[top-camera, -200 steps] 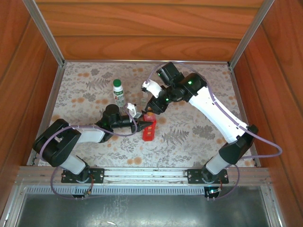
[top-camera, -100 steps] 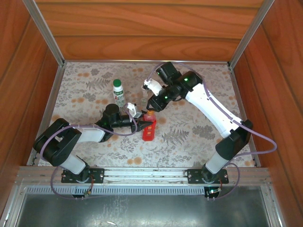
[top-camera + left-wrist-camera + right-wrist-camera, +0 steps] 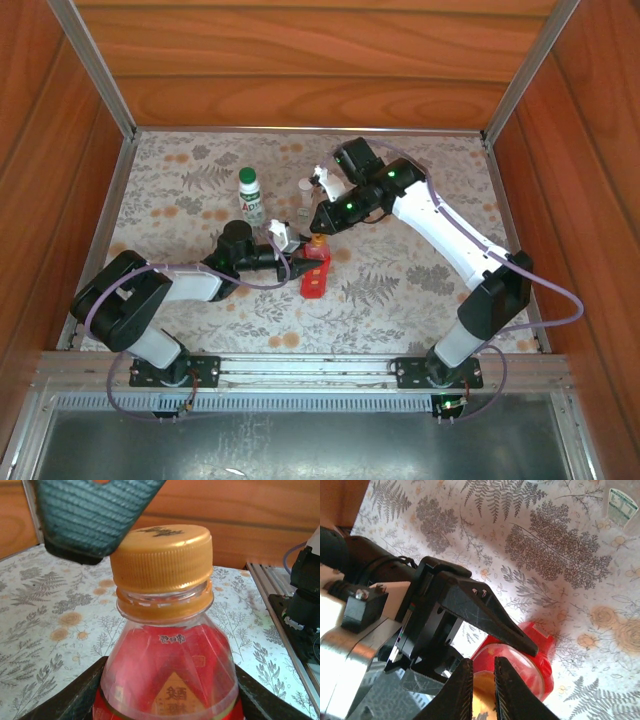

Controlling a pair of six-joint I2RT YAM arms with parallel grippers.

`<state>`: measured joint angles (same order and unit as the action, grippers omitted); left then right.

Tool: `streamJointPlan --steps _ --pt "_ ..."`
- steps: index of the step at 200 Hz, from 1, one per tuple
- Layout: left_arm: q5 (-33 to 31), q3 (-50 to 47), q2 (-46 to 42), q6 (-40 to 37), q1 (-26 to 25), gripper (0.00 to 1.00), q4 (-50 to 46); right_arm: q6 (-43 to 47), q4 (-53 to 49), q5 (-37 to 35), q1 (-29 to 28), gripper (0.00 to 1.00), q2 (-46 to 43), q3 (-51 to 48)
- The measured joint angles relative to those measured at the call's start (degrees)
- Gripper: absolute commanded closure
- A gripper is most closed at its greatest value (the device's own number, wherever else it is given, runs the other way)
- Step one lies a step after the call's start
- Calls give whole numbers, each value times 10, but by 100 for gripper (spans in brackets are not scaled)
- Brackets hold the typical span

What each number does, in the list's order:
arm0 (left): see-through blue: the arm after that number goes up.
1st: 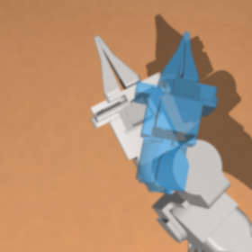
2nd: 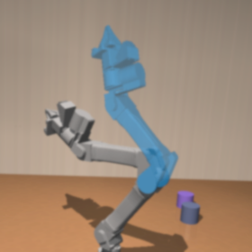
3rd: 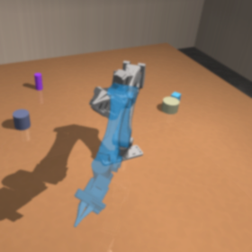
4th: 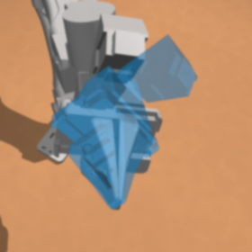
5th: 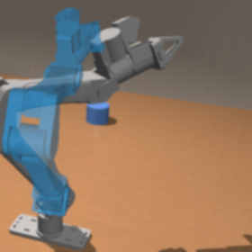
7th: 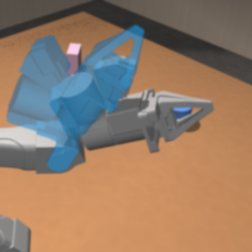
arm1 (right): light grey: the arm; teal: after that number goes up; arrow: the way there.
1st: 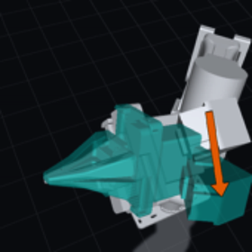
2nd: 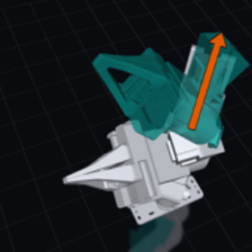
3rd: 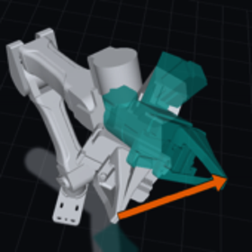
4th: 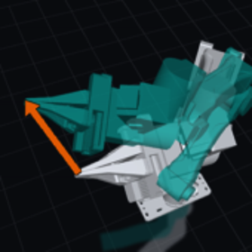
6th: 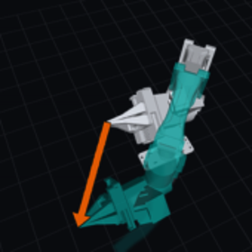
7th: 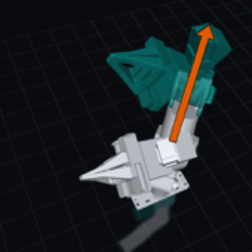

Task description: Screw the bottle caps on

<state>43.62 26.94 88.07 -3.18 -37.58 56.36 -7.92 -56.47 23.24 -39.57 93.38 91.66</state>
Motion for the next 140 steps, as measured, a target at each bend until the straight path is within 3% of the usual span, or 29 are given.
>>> streamJointPlan --steps 101,111,140 --pt "2 0 2 0 -2 47 2 -29 22 12 22 86 -47 -51" --pt "2 0 3 1 -2 47 4 -29 19 11 25 81 -54 -57" --pt "5 0 4 -1 -2 47 6 -5 17 7 30 54 -84 -87"
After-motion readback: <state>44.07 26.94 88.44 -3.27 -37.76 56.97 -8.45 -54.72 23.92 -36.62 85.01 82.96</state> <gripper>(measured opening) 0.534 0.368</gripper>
